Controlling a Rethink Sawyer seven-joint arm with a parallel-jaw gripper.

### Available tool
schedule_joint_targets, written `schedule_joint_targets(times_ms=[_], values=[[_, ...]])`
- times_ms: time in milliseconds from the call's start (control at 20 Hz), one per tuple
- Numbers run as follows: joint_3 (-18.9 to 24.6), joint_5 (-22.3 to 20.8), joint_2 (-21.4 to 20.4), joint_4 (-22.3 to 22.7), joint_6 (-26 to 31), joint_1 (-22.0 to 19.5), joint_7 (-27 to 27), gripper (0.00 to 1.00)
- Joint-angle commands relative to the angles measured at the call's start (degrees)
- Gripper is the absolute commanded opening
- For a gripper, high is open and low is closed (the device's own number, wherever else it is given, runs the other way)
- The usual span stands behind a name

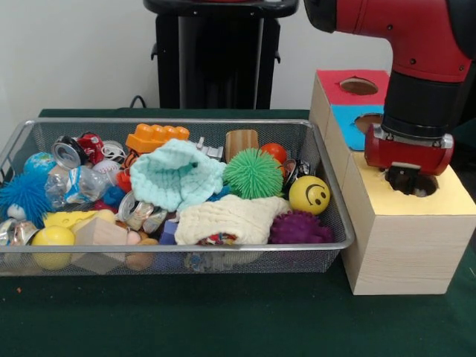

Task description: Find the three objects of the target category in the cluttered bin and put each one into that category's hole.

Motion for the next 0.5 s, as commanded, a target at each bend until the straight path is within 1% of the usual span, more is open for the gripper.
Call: schedule_joint_targets(times_ms=[50, 250, 500], values=[[1.00, -3.62, -1.29, 7.27, 1.21, -1.51, 8.65, 0.00], [0.65, -4.20, -4.33, 8.35, 2.23, -1.74, 7.56, 0.00], [0.43, -4.88, -6.41, 8.61, 2.98, -2.10, 7.17, 0.00]])
